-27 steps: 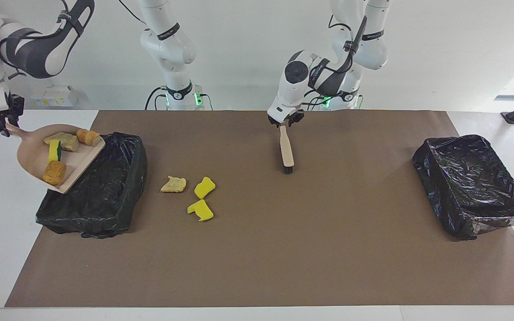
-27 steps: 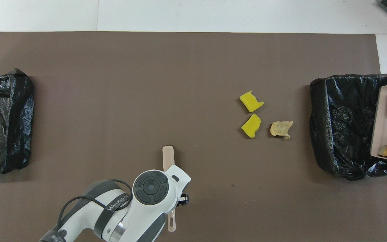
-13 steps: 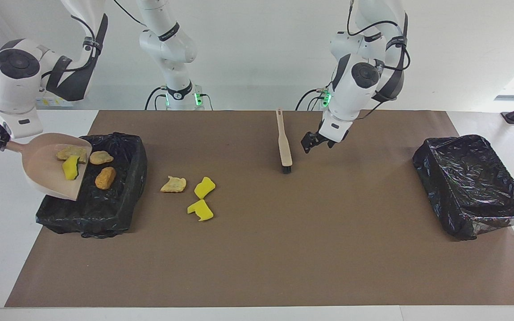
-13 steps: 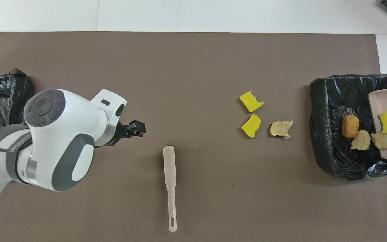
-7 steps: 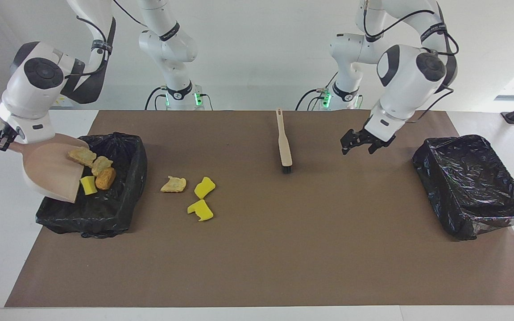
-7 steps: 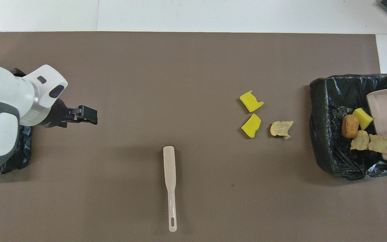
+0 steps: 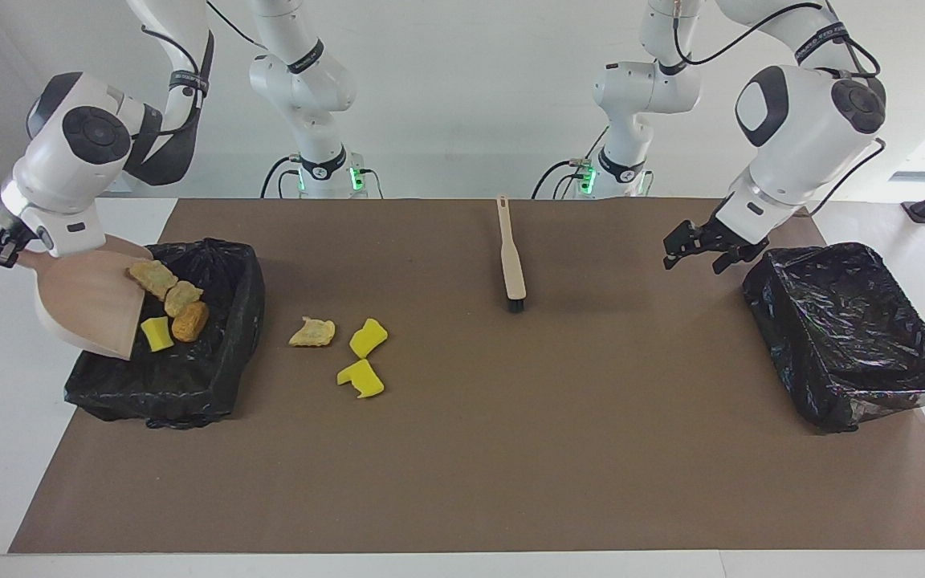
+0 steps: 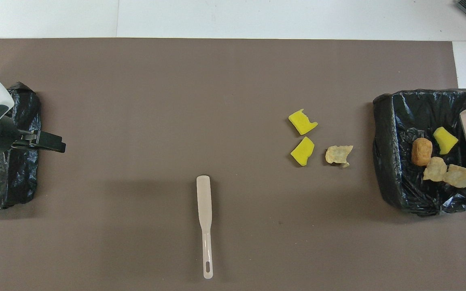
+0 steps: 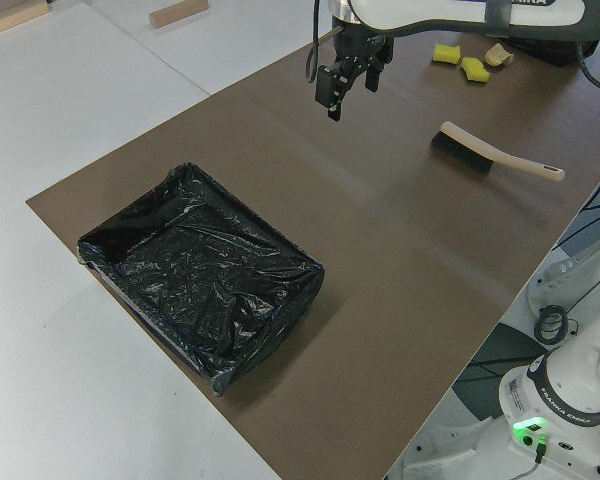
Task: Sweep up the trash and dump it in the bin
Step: 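Carry the empty dustpan back to the table center with the right gripper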
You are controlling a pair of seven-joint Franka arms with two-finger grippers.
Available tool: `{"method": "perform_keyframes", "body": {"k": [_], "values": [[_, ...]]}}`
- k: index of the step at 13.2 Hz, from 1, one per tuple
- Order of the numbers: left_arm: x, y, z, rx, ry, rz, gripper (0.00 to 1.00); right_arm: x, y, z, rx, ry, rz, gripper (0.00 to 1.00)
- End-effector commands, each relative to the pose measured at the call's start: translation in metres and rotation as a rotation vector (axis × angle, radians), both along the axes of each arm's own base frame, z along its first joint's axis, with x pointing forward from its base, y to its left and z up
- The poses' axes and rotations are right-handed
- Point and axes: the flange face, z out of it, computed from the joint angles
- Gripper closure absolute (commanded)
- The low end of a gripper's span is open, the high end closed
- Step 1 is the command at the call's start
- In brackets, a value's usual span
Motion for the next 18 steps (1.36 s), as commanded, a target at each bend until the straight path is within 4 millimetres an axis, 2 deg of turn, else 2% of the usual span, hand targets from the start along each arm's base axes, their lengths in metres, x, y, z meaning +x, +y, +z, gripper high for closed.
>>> {"method": "perform_keyframes", "body": {"k": [1,2,3,5,8,9,11,14,16,18], "values": [[-0.003,0.002,0.043,0.045,-0.004,-0.018,0.00,-0.014,0.040,0.049,-0.008,-0.027,-0.041,1.00],[-0.003,0.003,0.054,0.043,-0.019,-0.018,0.00,-0.017,0.055,0.059,0.007,-0.046,-0.078,1.00],[-0.002,0.003,0.063,0.043,-0.031,-0.017,0.00,-0.019,0.073,0.060,0.020,-0.063,-0.124,1.00],[-0.003,0.003,0.063,0.043,-0.033,-0.016,0.00,-0.026,0.112,0.048,0.102,-0.139,-0.238,1.00],[-0.008,0.004,0.062,0.052,-0.031,-0.031,0.00,-0.034,0.146,0.029,0.314,-0.305,-0.478,1.00],[-0.011,0.005,0.059,0.053,-0.026,-0.034,0.00,-0.034,0.165,0.024,0.347,-0.352,-0.539,1.00],[-0.012,0.007,0.059,0.071,-0.023,-0.038,0.00,-0.033,0.217,0.002,0.391,-0.471,-0.724,1.00],[-0.013,0.007,0.060,0.078,-0.027,-0.047,0.00,-0.027,0.325,-0.050,0.447,-0.605,-1.084,1.00],[-0.013,0.007,0.062,0.077,-0.027,-0.040,0.00,-0.018,0.390,-0.081,0.456,-0.697,-1.220,1.00],[-0.010,0.007,0.062,0.078,-0.039,-0.037,0.00,0.003,0.428,-0.098,0.501,-0.707,-1.396,1.00]]}}
